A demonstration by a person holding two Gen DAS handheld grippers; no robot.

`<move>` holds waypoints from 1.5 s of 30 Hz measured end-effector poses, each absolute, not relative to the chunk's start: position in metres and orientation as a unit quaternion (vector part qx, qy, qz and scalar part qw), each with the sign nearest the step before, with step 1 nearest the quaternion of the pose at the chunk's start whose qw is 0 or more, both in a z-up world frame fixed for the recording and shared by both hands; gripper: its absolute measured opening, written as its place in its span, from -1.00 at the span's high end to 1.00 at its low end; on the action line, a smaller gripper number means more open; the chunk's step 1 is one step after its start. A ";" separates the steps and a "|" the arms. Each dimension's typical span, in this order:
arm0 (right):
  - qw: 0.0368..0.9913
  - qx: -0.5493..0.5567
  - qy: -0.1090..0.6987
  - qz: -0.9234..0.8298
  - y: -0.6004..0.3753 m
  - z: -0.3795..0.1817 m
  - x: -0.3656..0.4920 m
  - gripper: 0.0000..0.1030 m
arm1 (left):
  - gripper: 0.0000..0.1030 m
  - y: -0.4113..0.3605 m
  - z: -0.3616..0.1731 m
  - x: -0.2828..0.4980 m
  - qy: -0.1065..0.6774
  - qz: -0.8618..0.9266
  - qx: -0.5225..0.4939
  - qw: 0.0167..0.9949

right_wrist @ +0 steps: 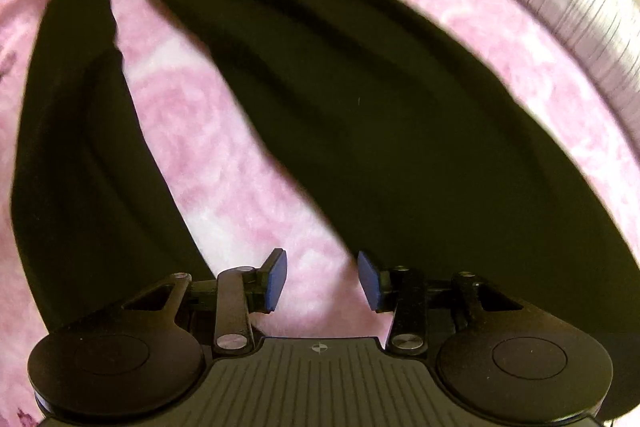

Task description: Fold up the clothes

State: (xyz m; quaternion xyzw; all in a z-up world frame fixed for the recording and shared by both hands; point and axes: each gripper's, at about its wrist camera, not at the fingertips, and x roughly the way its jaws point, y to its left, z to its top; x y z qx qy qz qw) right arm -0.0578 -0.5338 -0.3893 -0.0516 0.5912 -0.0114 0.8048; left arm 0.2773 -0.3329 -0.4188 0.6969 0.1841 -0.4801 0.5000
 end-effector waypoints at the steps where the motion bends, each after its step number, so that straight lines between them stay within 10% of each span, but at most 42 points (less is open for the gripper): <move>1: 0.800 -0.047 0.598 -0.015 -0.535 -0.391 -0.059 0.16 | 0.79 -0.335 -0.412 0.281 0.209 -0.488 0.687 0.496; 10: 0.822 0.011 0.566 -0.061 -0.534 -0.379 -0.059 0.13 | 0.32 -0.350 -0.332 0.321 0.306 -0.535 0.580 0.532; 17: 0.834 -0.045 0.548 -0.048 -0.504 -0.375 -0.035 0.12 | 0.32 -0.435 -0.375 0.374 0.280 -0.538 0.571 0.554; 21: 0.837 -0.066 0.541 -0.037 -0.487 -0.379 -0.026 0.11 | 1.00 -0.451 -0.406 0.381 0.285 -0.550 0.592 0.515; 29: 0.849 -0.028 0.524 -0.057 -0.479 -0.382 -0.011 0.11 | 1.00 -0.457 -0.390 0.411 0.280 -0.562 0.536 0.564; 33: 0.856 -0.027 0.514 -0.048 -0.475 -0.380 0.003 0.11 | 0.00 -0.455 -0.387 0.401 0.305 -0.611 0.503 0.530; 35: 0.858 -0.024 0.511 -0.047 -0.474 -0.381 0.010 0.11 | 0.04 -0.455 -0.395 0.389 0.301 -0.615 0.517 0.514; 40: 0.861 -0.032 0.506 -0.044 -0.475 -0.379 0.020 0.11 | 1.00 -0.464 -0.409 0.381 0.283 -0.612 0.551 0.492; 45: 0.868 -0.061 0.492 -0.038 -0.473 -0.378 0.035 0.10 | 1.00 -0.479 -0.394 0.401 0.250 -0.588 0.526 0.561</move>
